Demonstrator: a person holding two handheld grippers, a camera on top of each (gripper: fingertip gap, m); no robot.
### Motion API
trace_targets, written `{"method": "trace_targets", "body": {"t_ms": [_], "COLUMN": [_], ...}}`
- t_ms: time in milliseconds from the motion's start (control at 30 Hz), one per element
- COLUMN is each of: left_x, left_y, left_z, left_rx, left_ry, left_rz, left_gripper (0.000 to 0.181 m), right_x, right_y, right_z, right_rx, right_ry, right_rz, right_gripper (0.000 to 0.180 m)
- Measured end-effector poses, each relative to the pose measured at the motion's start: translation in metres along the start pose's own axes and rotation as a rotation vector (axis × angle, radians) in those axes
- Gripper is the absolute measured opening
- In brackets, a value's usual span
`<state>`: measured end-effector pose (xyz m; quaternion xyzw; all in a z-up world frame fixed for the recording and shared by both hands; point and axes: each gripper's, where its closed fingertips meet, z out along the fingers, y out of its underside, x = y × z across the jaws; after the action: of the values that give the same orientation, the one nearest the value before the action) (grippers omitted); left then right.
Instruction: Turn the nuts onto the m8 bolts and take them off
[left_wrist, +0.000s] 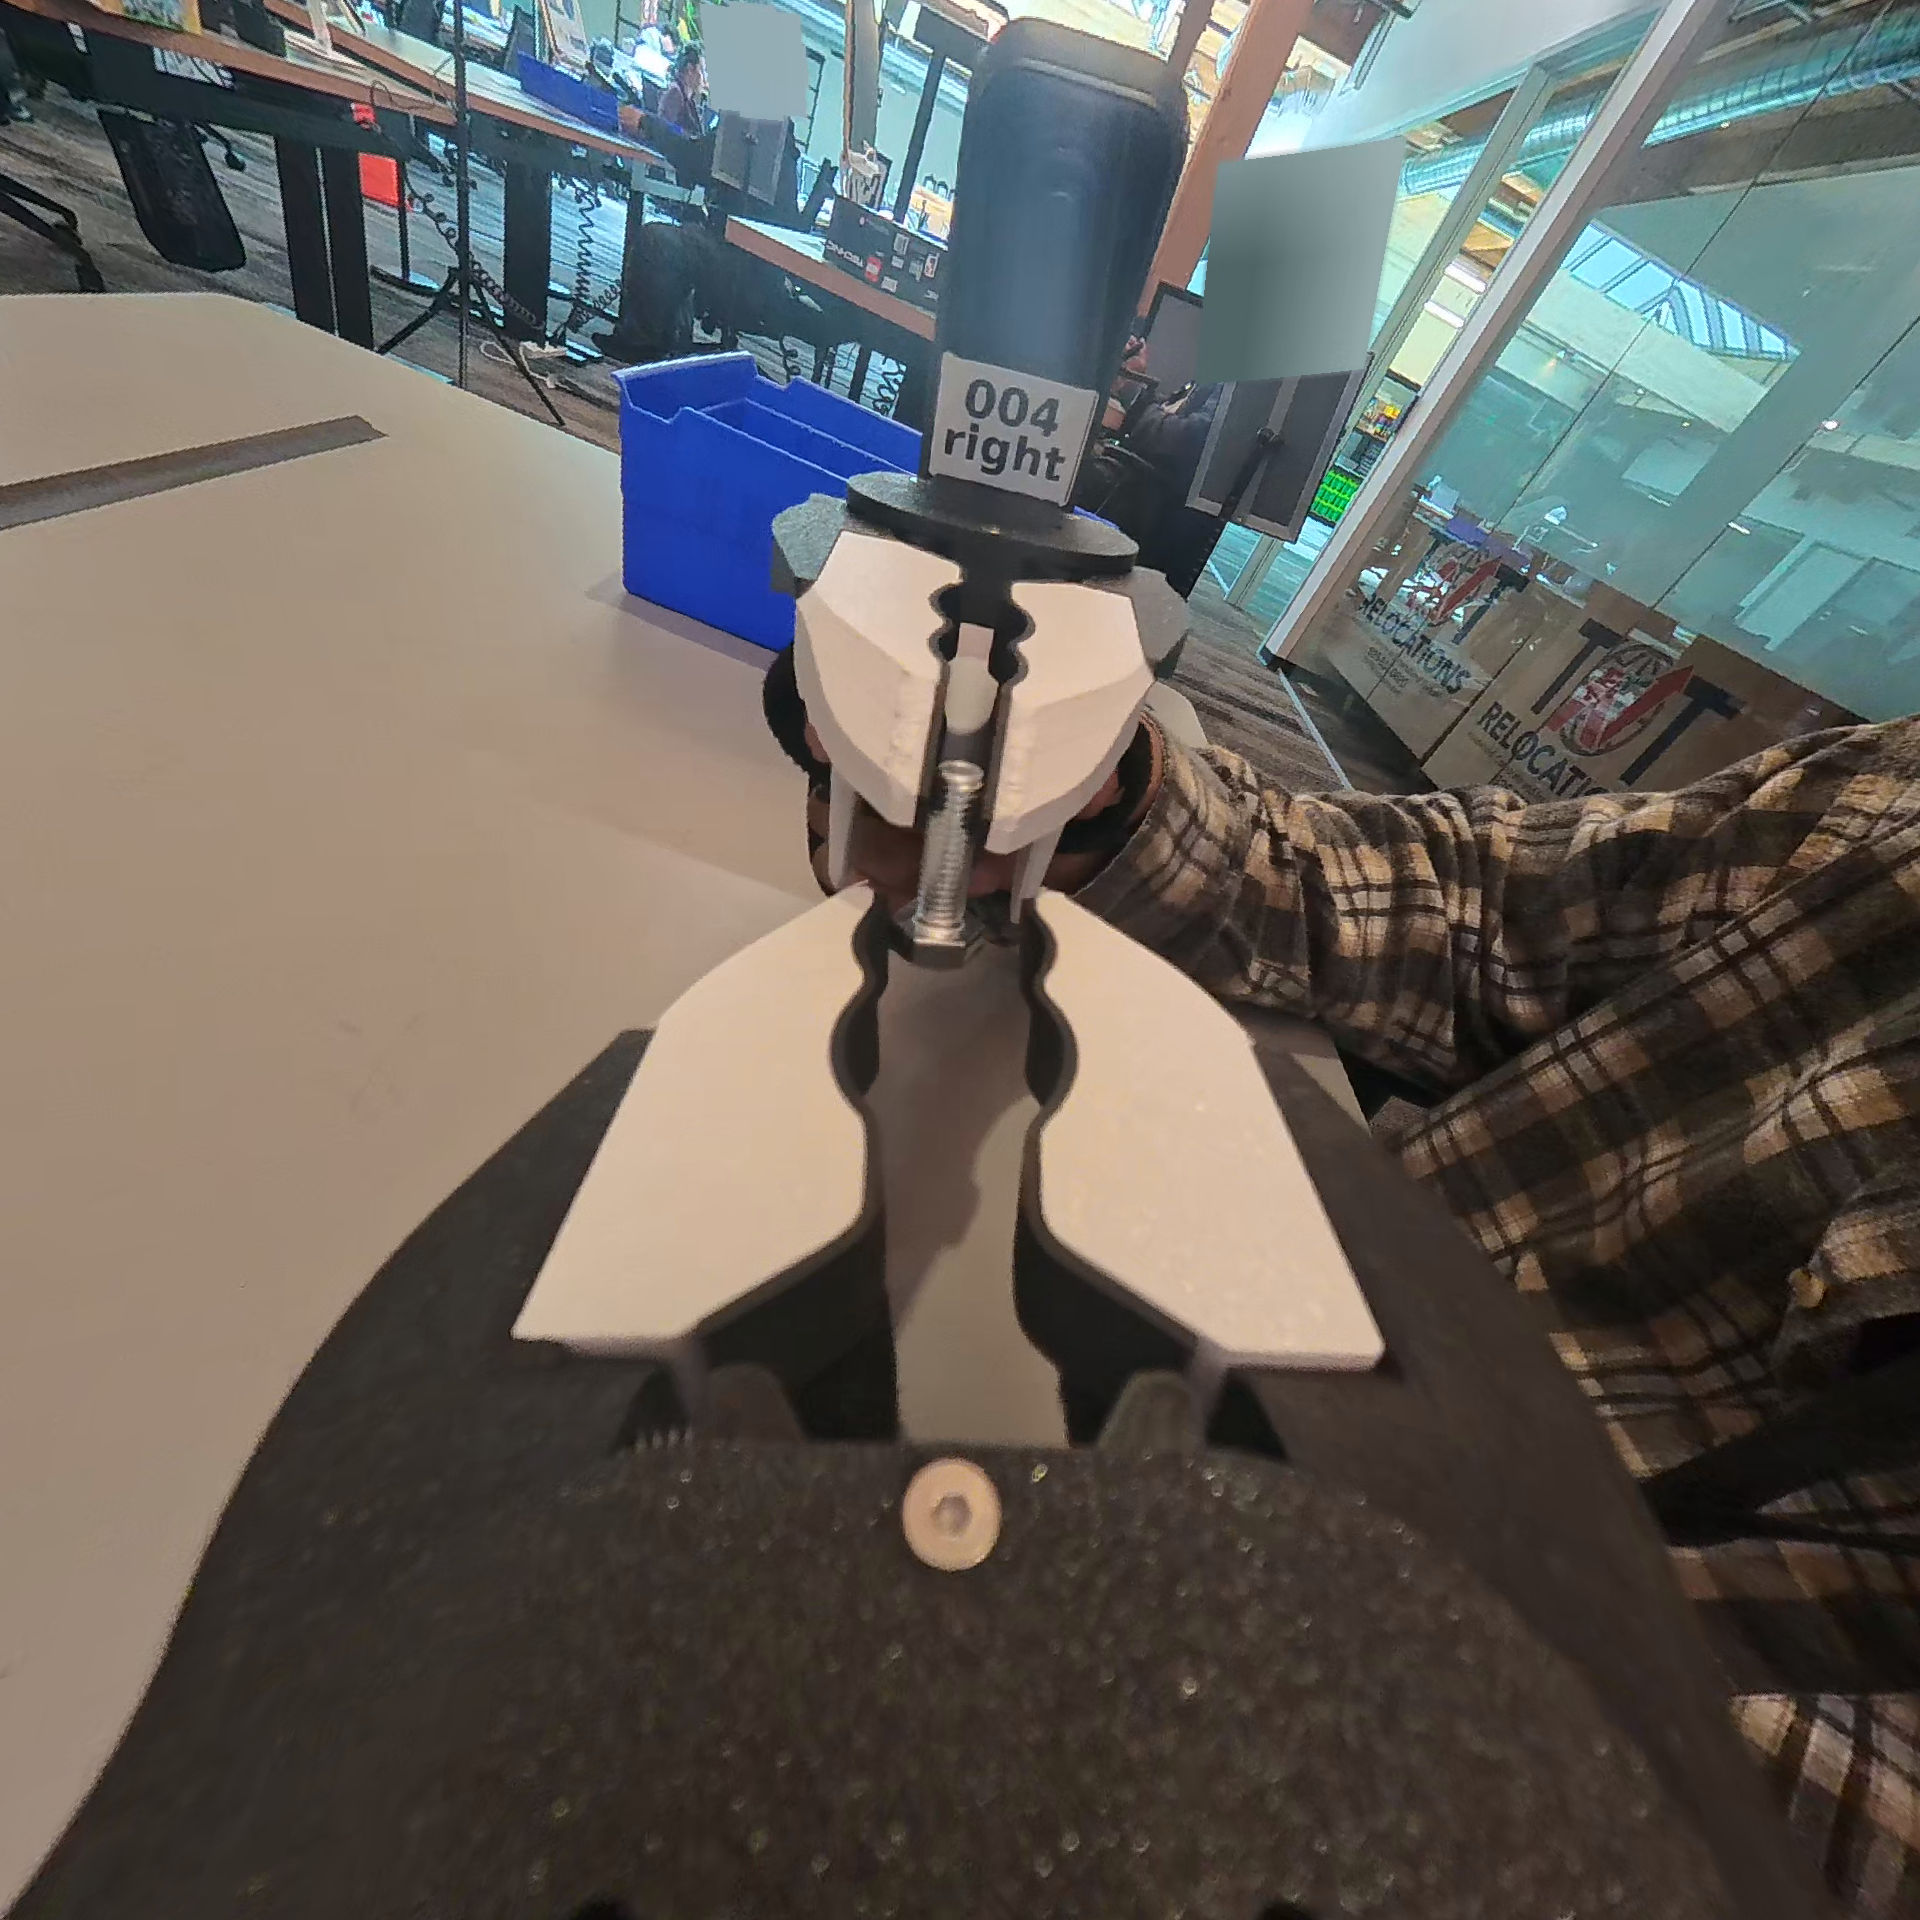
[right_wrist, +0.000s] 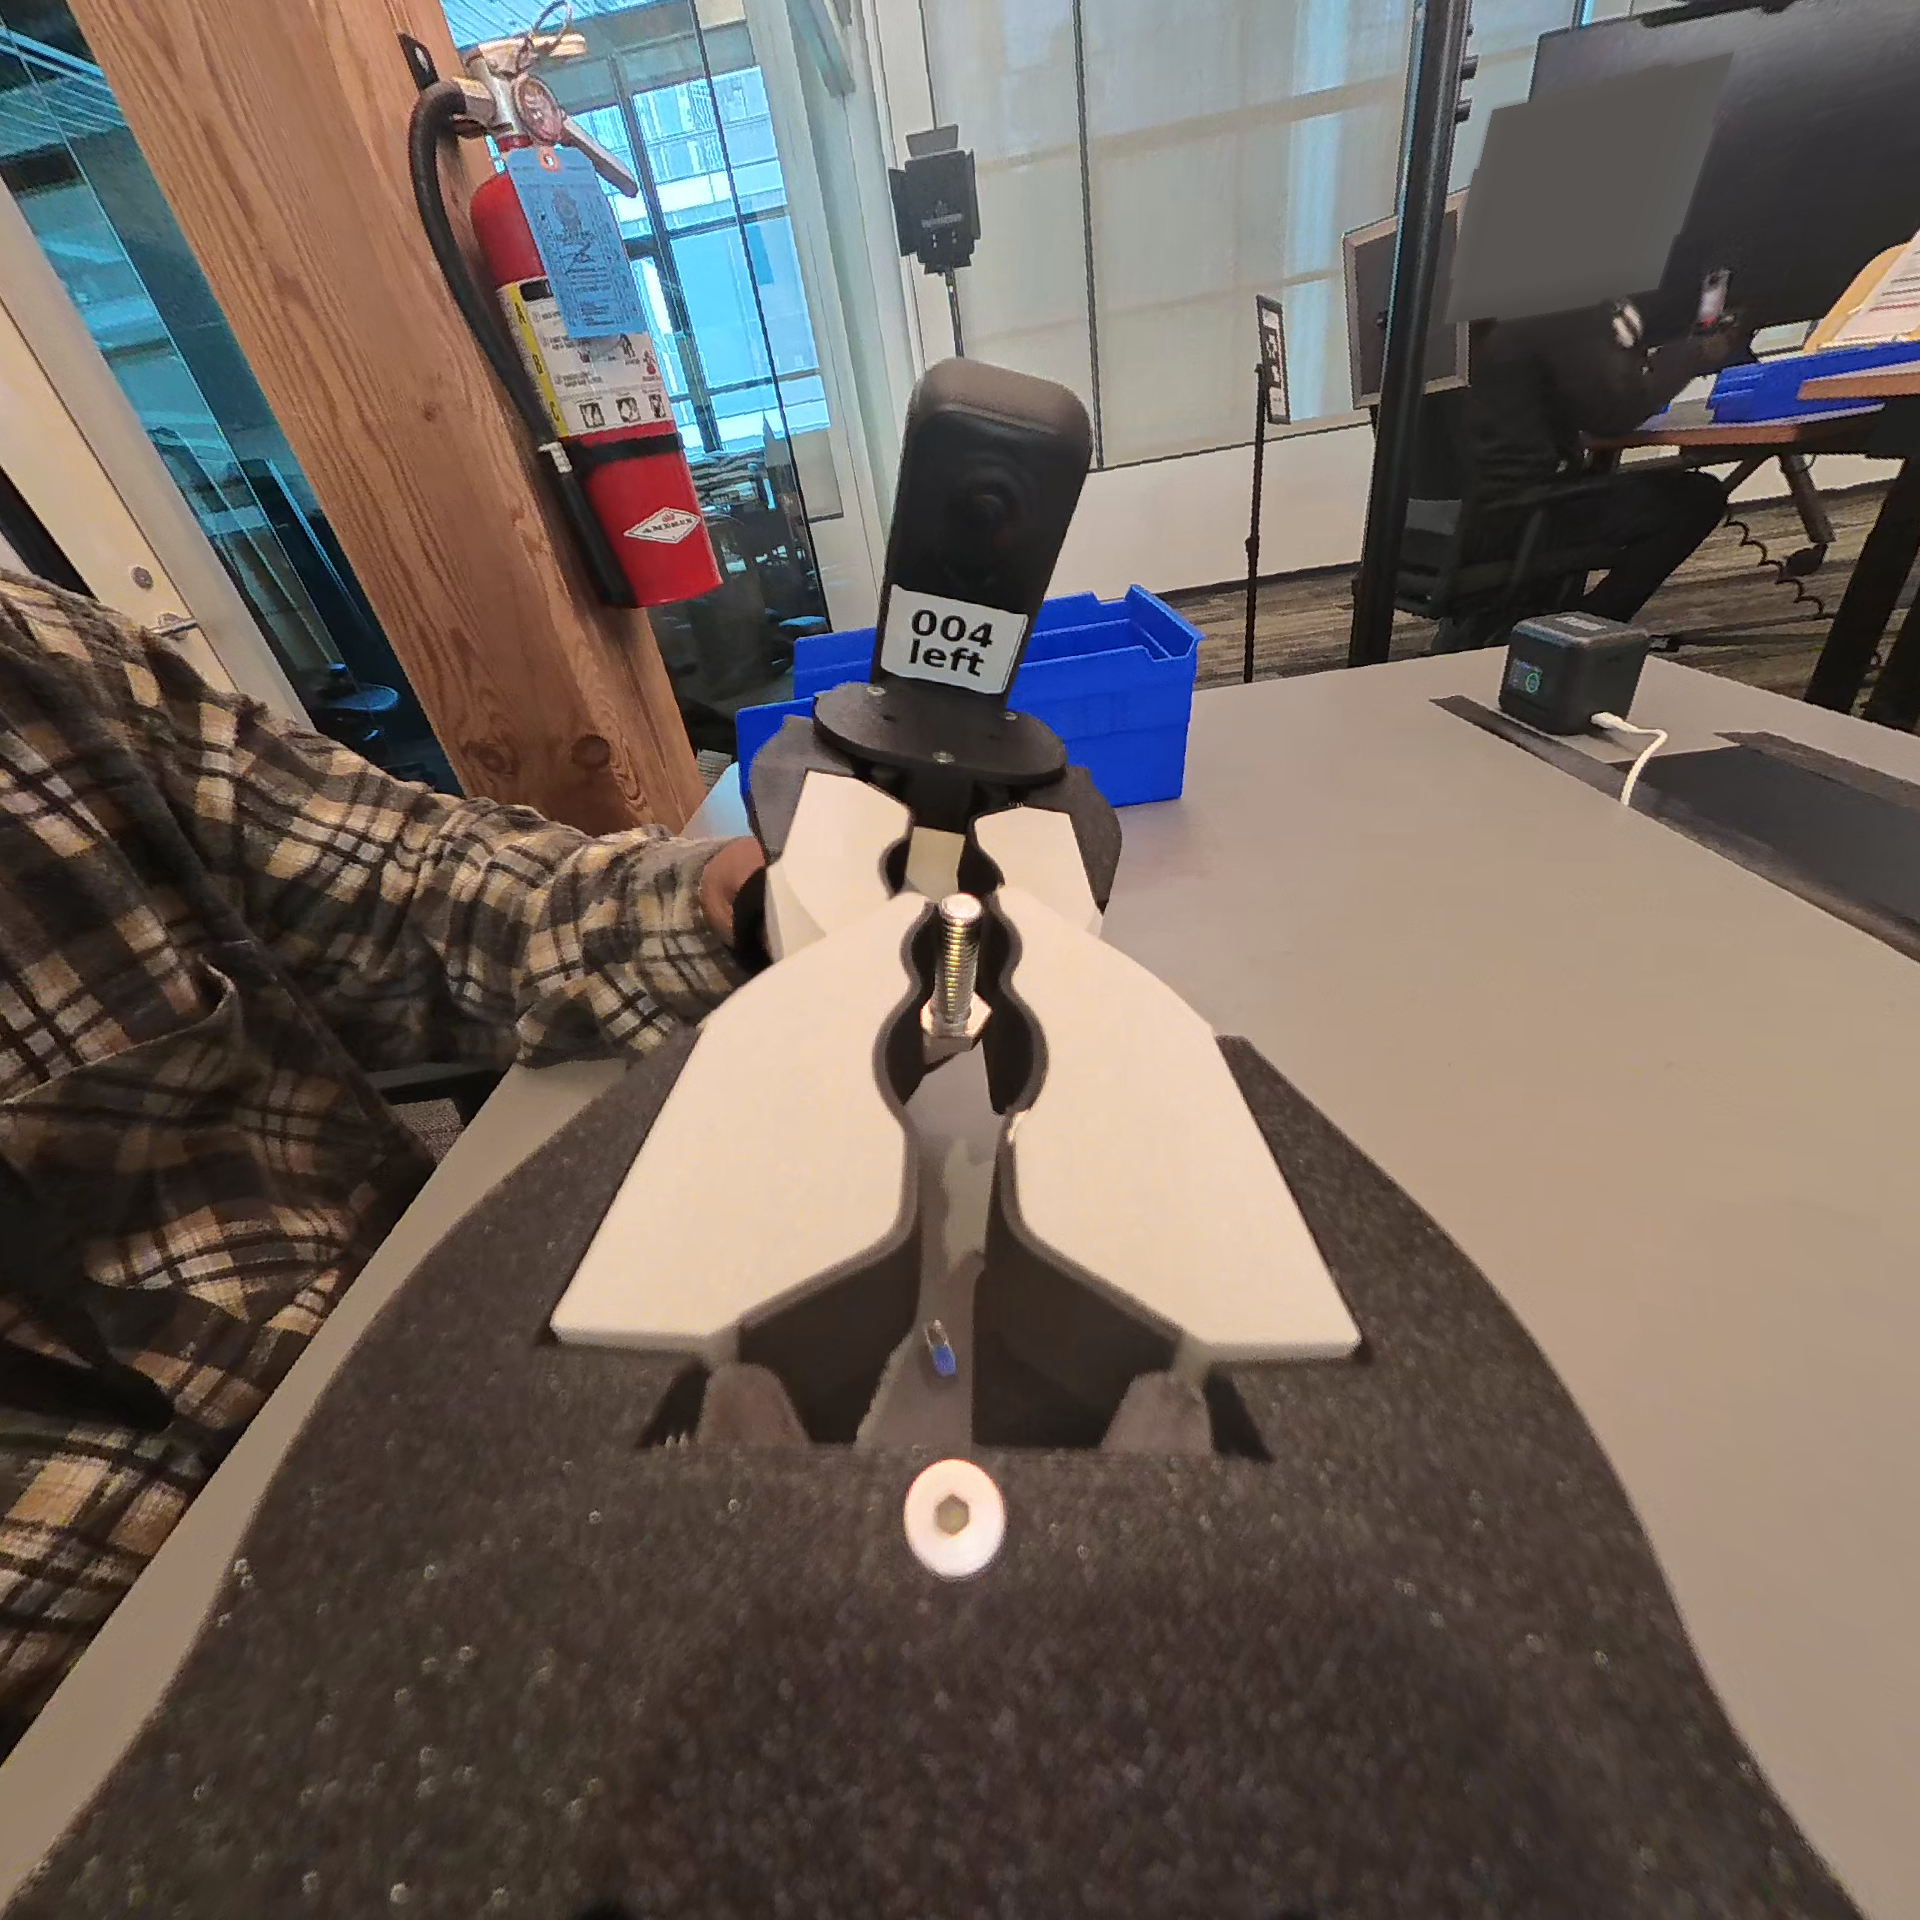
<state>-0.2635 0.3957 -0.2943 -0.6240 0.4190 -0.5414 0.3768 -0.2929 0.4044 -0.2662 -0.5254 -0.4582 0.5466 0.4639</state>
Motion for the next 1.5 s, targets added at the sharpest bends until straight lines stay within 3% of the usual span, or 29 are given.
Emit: {"method": "trace_targets", "body": {"t_ms": [600, 767, 900, 1133, 1300, 1500], "left_x": [-0.001, -0.011, -0.028, -0.046, -0.046, -0.046], "left_y": [0.000, -0.007, -0.015, -0.017, -0.016, -0.017], "left_z": [0.000, -0.012, -0.036, -0.059, -0.057, -0.057], "left_rx": [-0.006, 0.040, 0.111, 0.174, 0.160, 0.157], "left_ry": [-0.032, -0.069, -0.118, -0.178, -0.195, -0.202], "left_rz": [0.037, 0.051, 0.050, 0.057, 0.079, 0.084], "left_gripper": [0.016, 0.016, 0.016, 0.016, 0.016, 0.016], "right_x": [0.000, 0.012, 0.019, -0.001, -0.007, -0.007], "right_y": [-0.003, -0.008, 0.013, 0.102, 0.119, 0.127], "right_z": [-0.003, -0.011, -0.021, -0.009, -0.005, -0.001], "right_rx": [0.018, 0.033, -0.130, -0.585, -0.665, -0.706], "right_ry": [-0.015, 0.059, 0.116, -0.049, -0.081, -0.075], "right_rz": [0.016, -0.011, -0.104, -0.134, -0.147, -0.157], "right_gripper": [0.007, 0.029, 0.029, 0.024, 0.012, 0.012]}}
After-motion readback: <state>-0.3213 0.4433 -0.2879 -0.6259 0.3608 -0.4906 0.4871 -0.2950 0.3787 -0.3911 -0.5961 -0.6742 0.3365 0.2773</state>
